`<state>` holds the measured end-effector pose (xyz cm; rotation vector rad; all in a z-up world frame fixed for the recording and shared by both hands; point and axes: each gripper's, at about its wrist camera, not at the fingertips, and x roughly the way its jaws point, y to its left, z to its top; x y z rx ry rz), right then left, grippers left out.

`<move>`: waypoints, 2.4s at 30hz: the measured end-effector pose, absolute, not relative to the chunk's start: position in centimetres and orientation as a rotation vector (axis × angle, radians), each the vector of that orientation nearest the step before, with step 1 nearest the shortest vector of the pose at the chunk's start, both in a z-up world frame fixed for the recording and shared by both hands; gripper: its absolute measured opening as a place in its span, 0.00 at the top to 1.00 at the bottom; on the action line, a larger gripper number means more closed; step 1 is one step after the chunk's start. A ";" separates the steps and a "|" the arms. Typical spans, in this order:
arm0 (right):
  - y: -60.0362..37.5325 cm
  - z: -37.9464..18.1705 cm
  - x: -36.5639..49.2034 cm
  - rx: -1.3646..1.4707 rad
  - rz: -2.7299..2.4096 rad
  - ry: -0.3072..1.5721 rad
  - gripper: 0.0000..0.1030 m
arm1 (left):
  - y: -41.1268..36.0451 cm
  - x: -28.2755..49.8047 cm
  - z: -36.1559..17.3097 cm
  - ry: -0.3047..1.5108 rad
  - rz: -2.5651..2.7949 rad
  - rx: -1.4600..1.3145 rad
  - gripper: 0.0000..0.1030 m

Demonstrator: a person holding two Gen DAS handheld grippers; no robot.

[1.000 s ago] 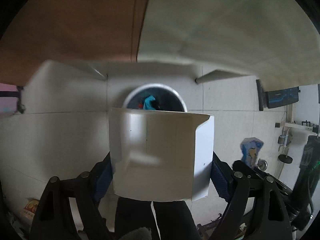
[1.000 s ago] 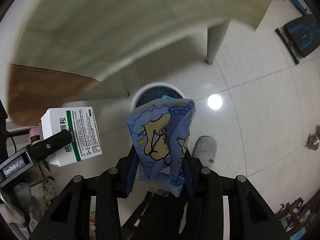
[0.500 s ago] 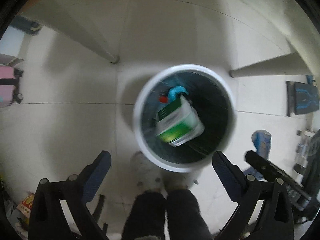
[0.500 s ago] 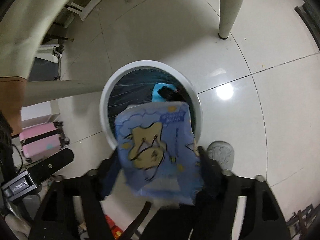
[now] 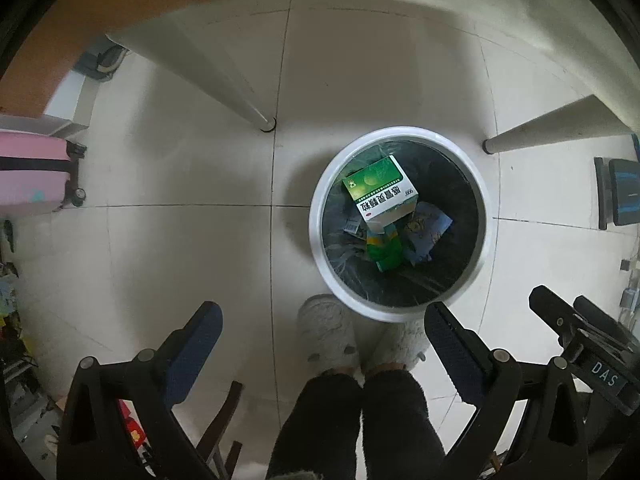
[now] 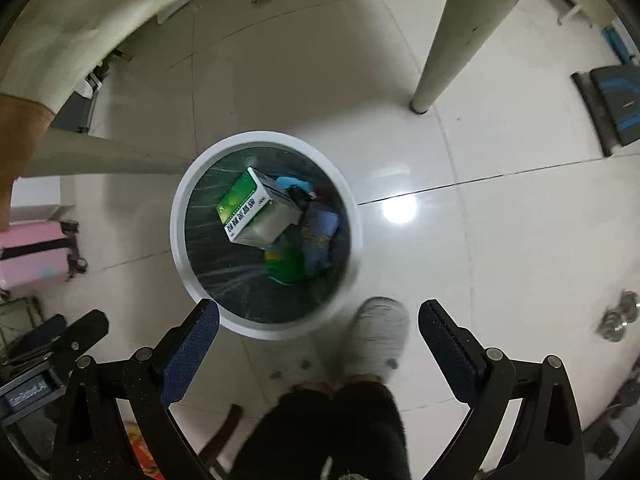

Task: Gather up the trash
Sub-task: 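Raise both tools away from the bin toward the table, then grasp the white tricolour-striped medicine box with the left gripper while the right gripper grasps the blue-panel box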

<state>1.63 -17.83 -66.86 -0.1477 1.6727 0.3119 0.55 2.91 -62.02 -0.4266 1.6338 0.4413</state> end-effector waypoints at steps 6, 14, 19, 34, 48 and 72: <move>-18.0 -61.1 0.9 -0.209 0.295 1.650 0.02 | 1.9 -0.3 -58.0 1.633 0.426 -0.420 0.00; -18.7 -51.1 -0.4 -0.219 0.304 1.623 0.02 | 1.1 -1.5 -49.6 1.596 0.395 -0.416 0.00; -19.3 -44.2 -1.4 -0.201 0.304 1.601 0.02 | 0.8 -2.6 -43.5 1.559 0.379 -0.404 0.00; -19.5 -26.3 -1.9 -0.053 0.351 1.526 0.02 | 0.7 -2.0 -27.4 1.353 0.359 -0.369 0.00; -19.0 -19.6 19.0 0.093 0.350 1.397 0.02 | 6.1 13.6 -24.0 1.251 0.500 -0.422 0.00; -8.4 -31.8 58.1 -0.117 0.355 1.469 0.02 | 13.0 37.3 -39.9 1.364 0.976 -1.570 0.07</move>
